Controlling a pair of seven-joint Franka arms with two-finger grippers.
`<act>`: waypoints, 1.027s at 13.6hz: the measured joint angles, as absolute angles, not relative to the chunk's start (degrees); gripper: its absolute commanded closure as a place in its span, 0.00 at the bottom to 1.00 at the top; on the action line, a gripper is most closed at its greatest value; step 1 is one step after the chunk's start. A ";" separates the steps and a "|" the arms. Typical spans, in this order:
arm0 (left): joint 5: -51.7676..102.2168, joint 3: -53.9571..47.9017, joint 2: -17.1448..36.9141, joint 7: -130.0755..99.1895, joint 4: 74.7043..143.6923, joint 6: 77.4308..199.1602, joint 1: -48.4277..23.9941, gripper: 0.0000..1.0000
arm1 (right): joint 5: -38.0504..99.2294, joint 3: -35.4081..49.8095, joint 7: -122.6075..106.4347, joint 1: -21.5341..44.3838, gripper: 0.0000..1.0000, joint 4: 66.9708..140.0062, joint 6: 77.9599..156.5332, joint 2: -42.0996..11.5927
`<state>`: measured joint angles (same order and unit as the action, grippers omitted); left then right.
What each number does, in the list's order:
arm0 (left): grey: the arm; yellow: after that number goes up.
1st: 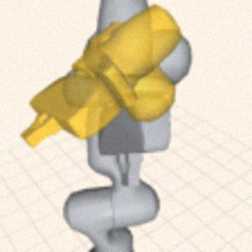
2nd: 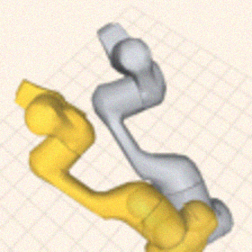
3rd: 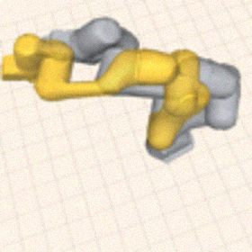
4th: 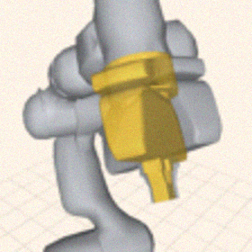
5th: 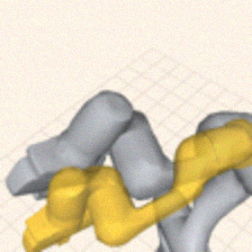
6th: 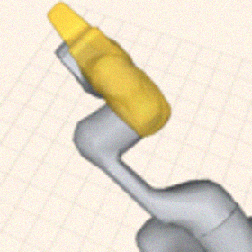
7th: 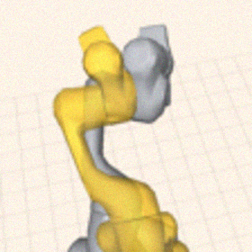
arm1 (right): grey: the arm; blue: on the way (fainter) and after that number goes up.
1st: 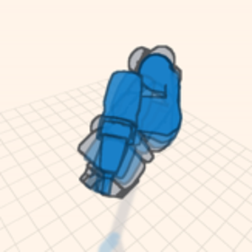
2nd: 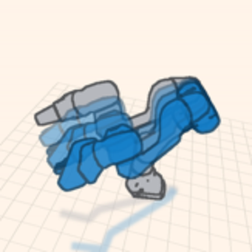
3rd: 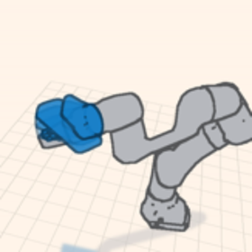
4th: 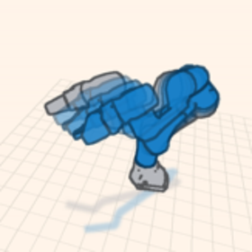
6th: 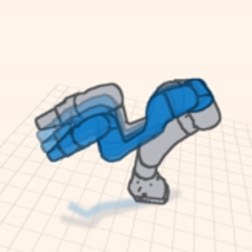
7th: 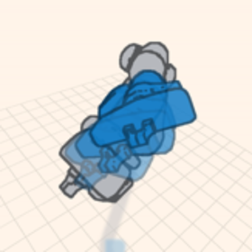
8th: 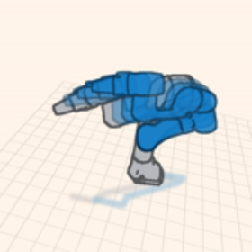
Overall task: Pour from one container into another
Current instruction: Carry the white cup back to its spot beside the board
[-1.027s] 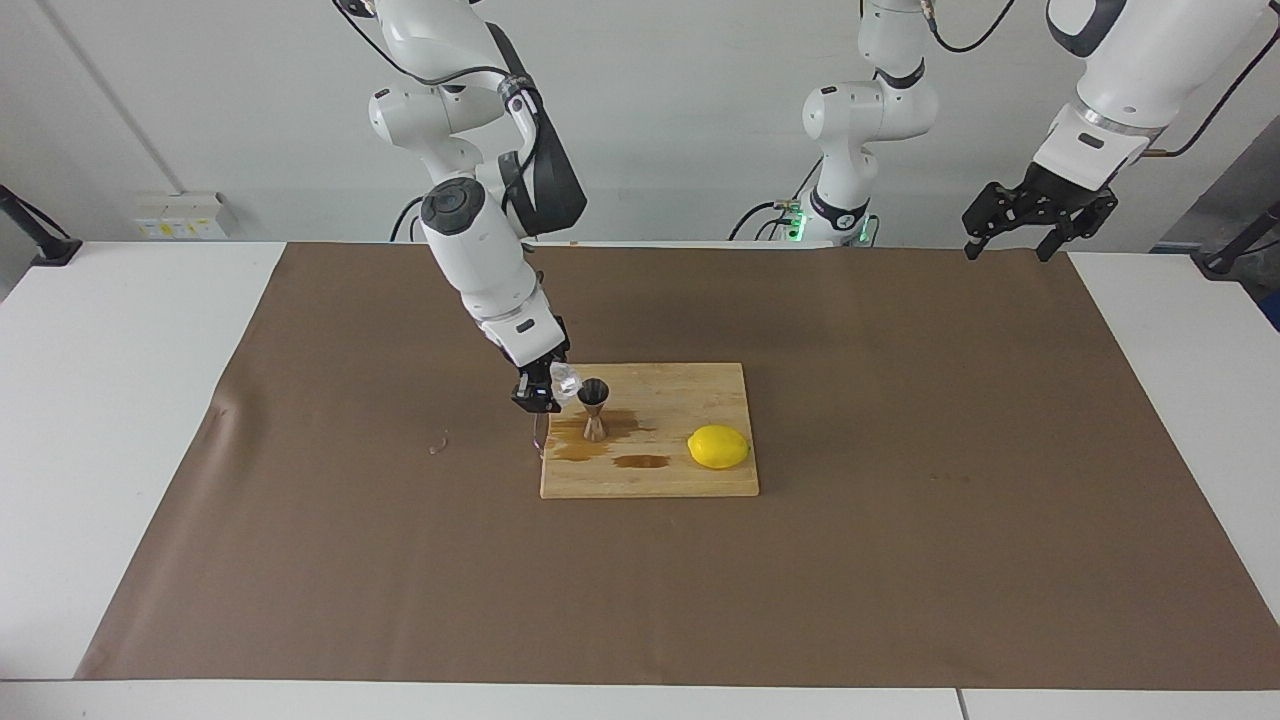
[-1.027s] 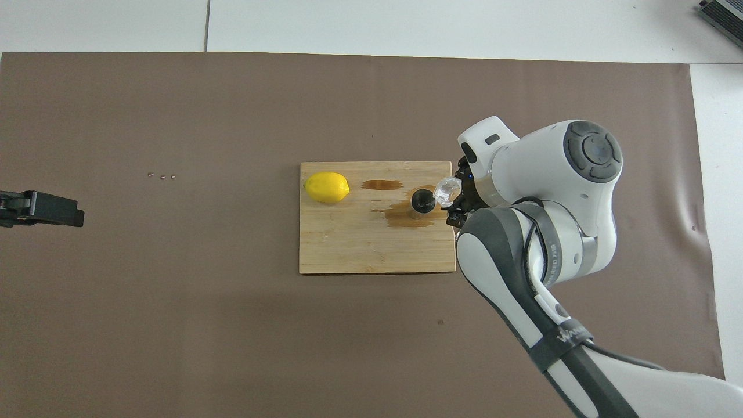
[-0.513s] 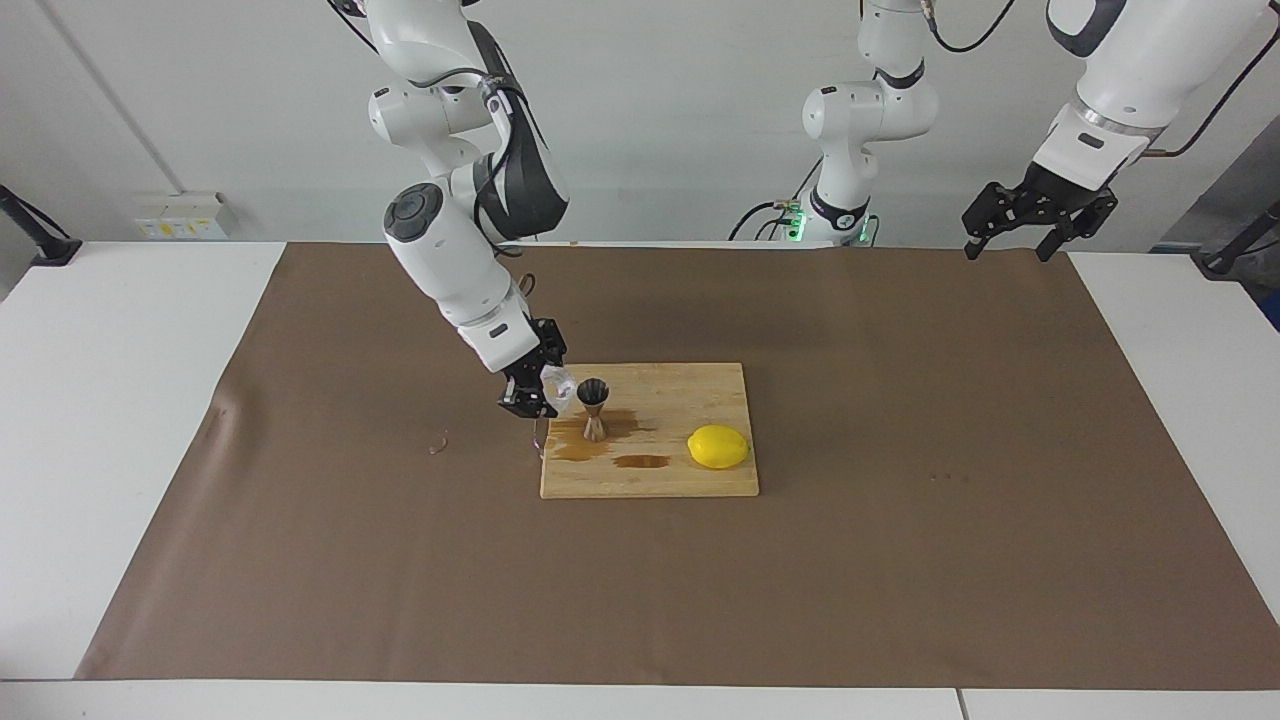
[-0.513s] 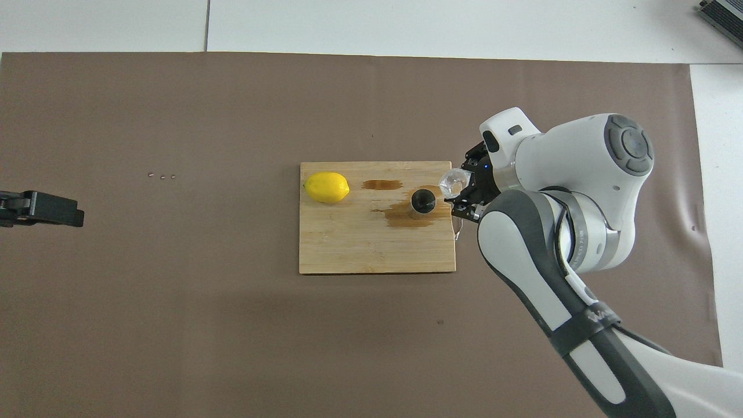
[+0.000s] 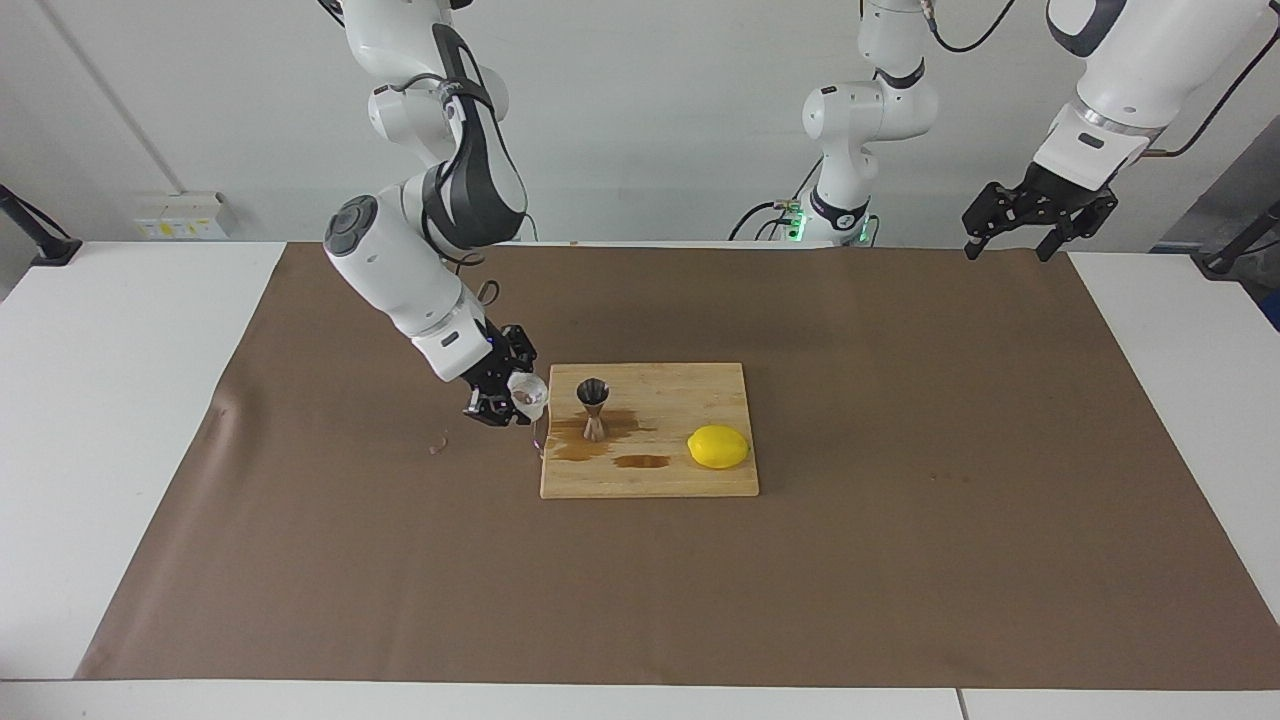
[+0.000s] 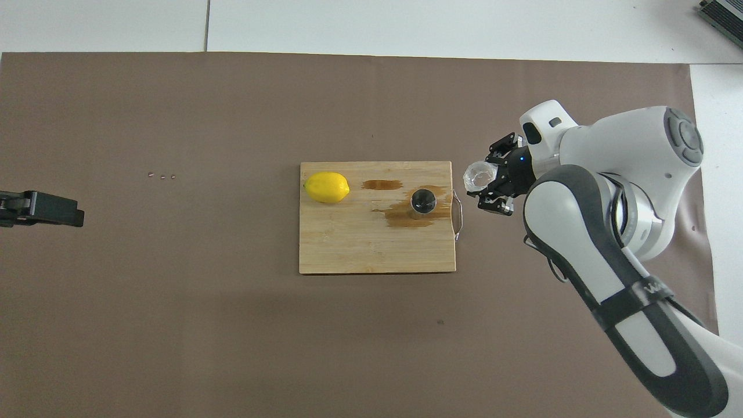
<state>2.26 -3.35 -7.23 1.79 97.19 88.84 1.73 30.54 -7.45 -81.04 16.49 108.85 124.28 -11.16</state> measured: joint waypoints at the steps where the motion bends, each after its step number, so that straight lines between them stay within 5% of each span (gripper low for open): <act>1: 2.26 -3.35 -7.23 1.79 97.19 88.84 1.73 0.00 | 31.29 -7.48 -83.07 14.75 0.52 109.23 123.45 -11.07; 7: 2.26 -3.35 -7.23 1.79 97.19 88.84 1.73 0.00 | 33.86 -7.63 -97.77 4.46 0.52 114.12 120.97 -10.30; 14: 2.26 -3.35 -7.23 1.79 97.19 88.84 1.73 0.00 | 40.84 -7.59 -106.40 3.77 0.52 119.83 128.79 -11.16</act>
<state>2.26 -3.35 -7.23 1.79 97.19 88.84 1.73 40.84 -7.59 -106.40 3.77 119.83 128.79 -11.16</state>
